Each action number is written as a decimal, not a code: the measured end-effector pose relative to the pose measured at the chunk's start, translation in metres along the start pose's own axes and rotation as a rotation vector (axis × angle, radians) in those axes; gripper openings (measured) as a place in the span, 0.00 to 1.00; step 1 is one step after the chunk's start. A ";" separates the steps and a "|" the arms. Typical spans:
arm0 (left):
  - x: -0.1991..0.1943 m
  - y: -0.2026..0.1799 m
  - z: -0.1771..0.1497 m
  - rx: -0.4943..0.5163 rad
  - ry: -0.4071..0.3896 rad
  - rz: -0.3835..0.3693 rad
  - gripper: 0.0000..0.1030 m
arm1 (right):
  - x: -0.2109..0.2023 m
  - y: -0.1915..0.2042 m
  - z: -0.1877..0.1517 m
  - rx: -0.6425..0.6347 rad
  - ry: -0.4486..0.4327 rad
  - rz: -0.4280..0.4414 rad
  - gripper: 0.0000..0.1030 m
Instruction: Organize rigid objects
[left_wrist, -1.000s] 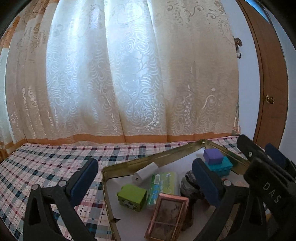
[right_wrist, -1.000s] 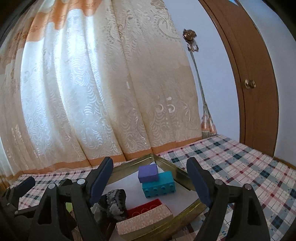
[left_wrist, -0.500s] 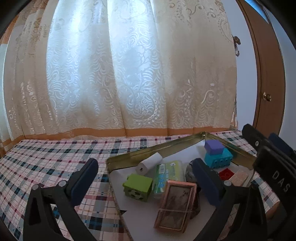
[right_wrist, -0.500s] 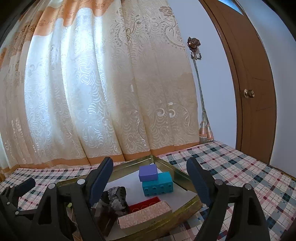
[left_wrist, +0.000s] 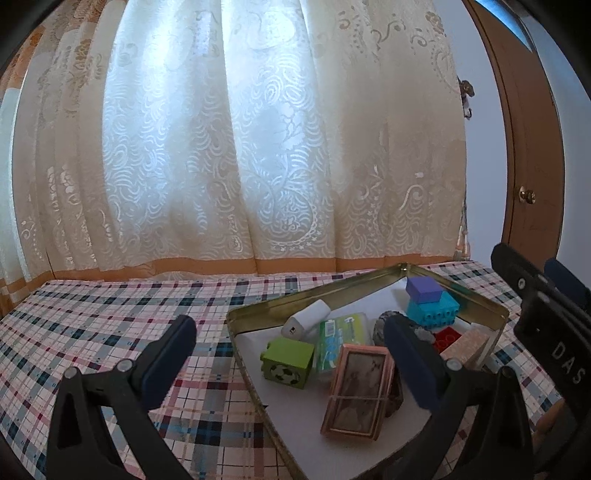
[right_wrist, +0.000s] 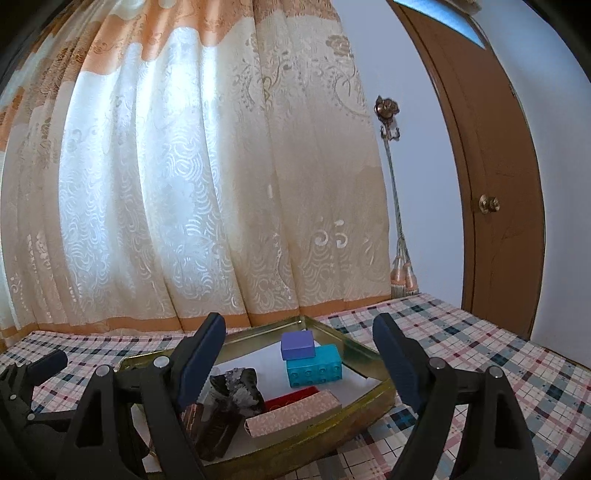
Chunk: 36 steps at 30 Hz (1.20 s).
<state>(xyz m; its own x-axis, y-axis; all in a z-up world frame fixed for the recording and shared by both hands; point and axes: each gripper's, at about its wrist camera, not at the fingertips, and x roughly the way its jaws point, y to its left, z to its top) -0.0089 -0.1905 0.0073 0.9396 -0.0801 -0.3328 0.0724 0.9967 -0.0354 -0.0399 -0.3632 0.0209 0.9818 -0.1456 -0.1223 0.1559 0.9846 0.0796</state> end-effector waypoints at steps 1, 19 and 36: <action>-0.001 0.000 0.000 0.002 -0.001 -0.002 1.00 | -0.002 0.000 0.000 -0.002 -0.005 -0.003 0.84; -0.020 0.008 -0.005 -0.008 -0.030 0.000 1.00 | -0.032 0.006 0.001 -0.030 -0.095 -0.038 0.89; -0.022 0.012 -0.006 -0.015 -0.030 0.033 1.00 | -0.048 0.010 0.002 -0.068 -0.144 -0.046 0.93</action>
<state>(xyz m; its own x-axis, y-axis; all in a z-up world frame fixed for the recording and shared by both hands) -0.0311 -0.1772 0.0087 0.9511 -0.0463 -0.3054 0.0360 0.9986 -0.0393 -0.0857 -0.3470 0.0296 0.9799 -0.1985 0.0188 0.1983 0.9801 0.0096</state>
